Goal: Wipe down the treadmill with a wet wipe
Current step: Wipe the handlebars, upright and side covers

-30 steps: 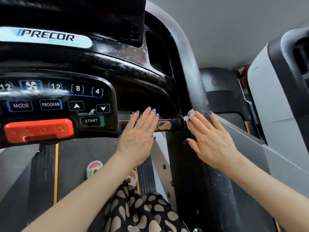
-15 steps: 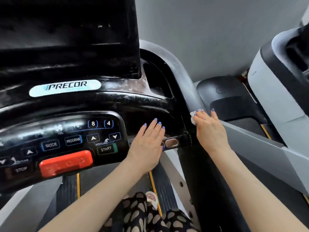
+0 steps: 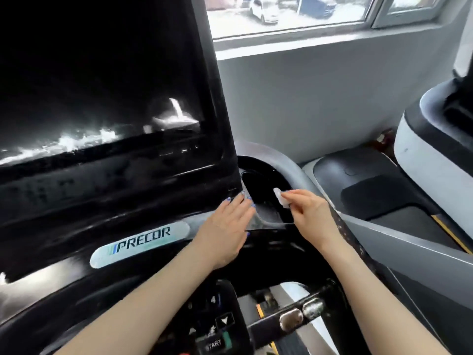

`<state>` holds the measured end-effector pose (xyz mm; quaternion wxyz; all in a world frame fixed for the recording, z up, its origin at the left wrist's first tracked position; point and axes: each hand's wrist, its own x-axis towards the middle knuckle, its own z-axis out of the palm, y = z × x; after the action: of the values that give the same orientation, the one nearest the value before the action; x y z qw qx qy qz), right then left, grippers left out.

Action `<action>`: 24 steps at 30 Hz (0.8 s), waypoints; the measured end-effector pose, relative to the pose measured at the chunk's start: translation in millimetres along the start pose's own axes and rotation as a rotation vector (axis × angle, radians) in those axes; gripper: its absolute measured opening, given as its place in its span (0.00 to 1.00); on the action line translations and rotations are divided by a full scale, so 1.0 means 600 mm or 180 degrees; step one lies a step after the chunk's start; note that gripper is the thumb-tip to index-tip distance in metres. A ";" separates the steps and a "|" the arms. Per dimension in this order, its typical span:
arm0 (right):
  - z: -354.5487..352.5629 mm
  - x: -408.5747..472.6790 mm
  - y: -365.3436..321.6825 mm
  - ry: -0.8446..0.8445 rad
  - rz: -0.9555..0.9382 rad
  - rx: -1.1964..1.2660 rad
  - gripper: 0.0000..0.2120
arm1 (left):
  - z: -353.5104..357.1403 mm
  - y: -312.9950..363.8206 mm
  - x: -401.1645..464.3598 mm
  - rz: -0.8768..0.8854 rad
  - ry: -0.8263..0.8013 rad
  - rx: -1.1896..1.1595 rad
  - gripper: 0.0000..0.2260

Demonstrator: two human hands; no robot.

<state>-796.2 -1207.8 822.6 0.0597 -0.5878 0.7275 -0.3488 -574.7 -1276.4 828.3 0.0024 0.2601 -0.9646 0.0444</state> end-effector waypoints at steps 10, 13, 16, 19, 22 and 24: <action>0.115 0.244 0.021 -0.0047 -0.0432 0.0229 0.14 | 0.060 -0.031 0.058 0.0183 0.0176 -0.0143 0.26; 0.154 0.286 0.017 -0.0026 -0.0640 0.0127 0.15 | 0.063 -0.033 0.054 0.0104 0.0176 -0.0110 0.26; 0.186 0.292 0.018 -0.0244 -0.1131 -0.0272 0.14 | 0.067 -0.031 0.051 -0.0032 0.0137 -0.0110 0.26; 0.191 0.278 0.024 -0.0720 -0.1248 -0.0791 0.20 | 0.068 -0.027 0.053 -0.0055 0.0103 -0.0073 0.26; 0.175 0.269 0.029 -0.0966 -0.1148 -0.0947 0.24 | 0.067 -0.026 0.056 -0.0058 0.0075 -0.0020 0.26; 0.165 0.268 0.034 -0.1145 -0.1222 -0.0931 0.25 | 0.068 -0.027 0.054 -0.0040 0.0054 -0.0020 0.25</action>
<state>-812.1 -1393.7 788.4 0.0353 -0.7693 0.6233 -0.1355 -594.0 -1310.1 789.7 0.0116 0.2658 -0.9630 0.0435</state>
